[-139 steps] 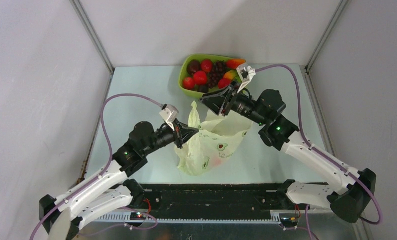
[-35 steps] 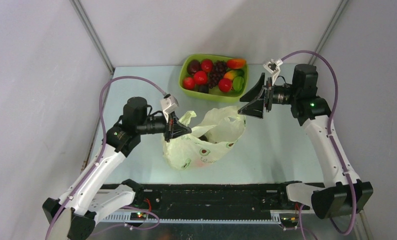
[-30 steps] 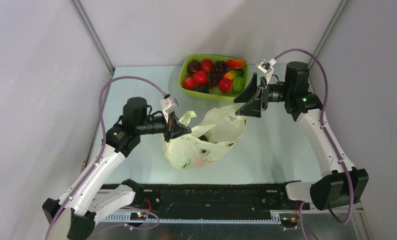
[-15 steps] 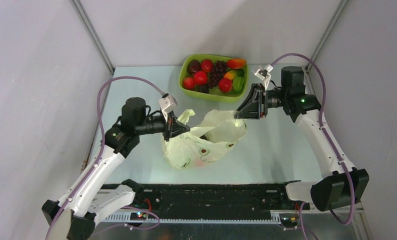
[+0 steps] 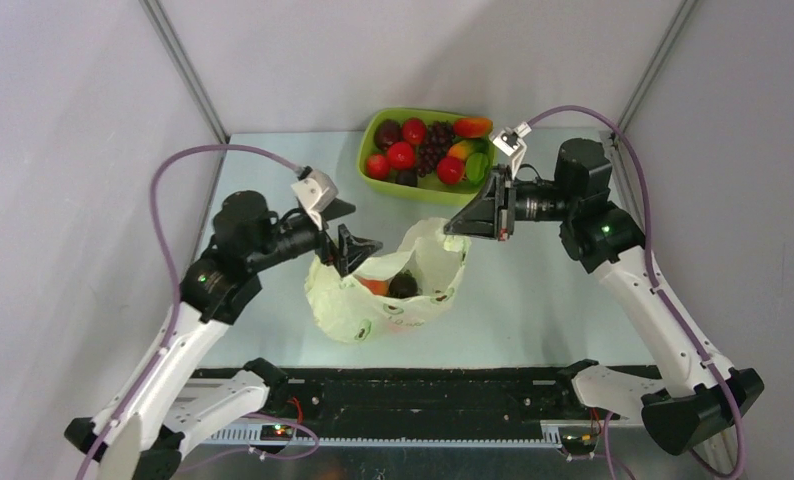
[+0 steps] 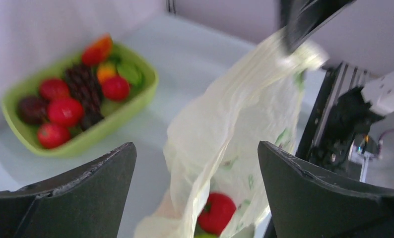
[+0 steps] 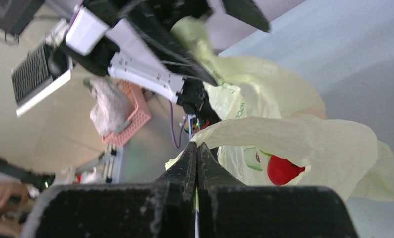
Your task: Place the fake fruits into the plastic bag and tie a complex knot
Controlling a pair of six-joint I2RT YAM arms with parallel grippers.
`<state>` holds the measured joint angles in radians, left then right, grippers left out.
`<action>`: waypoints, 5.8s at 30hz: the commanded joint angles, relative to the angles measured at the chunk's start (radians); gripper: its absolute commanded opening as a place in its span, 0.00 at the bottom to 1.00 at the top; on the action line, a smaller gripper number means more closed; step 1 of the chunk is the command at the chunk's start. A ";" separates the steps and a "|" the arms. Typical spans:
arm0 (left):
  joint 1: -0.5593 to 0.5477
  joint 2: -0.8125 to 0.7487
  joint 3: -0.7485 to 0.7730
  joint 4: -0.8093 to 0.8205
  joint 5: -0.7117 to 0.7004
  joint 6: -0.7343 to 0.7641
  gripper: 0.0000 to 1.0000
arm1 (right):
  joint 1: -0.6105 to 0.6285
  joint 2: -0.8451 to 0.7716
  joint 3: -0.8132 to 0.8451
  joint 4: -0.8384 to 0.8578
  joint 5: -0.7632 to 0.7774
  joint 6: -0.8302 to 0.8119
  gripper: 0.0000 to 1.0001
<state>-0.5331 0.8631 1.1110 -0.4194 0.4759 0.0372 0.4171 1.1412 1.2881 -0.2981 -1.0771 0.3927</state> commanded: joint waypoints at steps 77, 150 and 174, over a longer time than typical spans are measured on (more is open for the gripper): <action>-0.429 0.326 0.142 0.222 -0.361 -0.126 0.00 | -0.099 -0.258 -0.515 0.791 0.131 -0.088 0.96; -0.190 -0.108 0.179 -0.154 -0.280 0.052 0.99 | -0.046 -0.152 -0.652 0.965 0.323 -0.074 0.00; -0.020 -0.308 -0.133 -0.154 -0.194 -0.007 0.99 | -0.087 -0.152 -0.642 0.987 0.267 -0.027 0.00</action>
<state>-0.5621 0.5625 1.0065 -0.5880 0.2913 0.0555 0.3359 1.0065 0.6155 0.6476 -0.7948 0.3489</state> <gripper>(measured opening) 0.992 0.010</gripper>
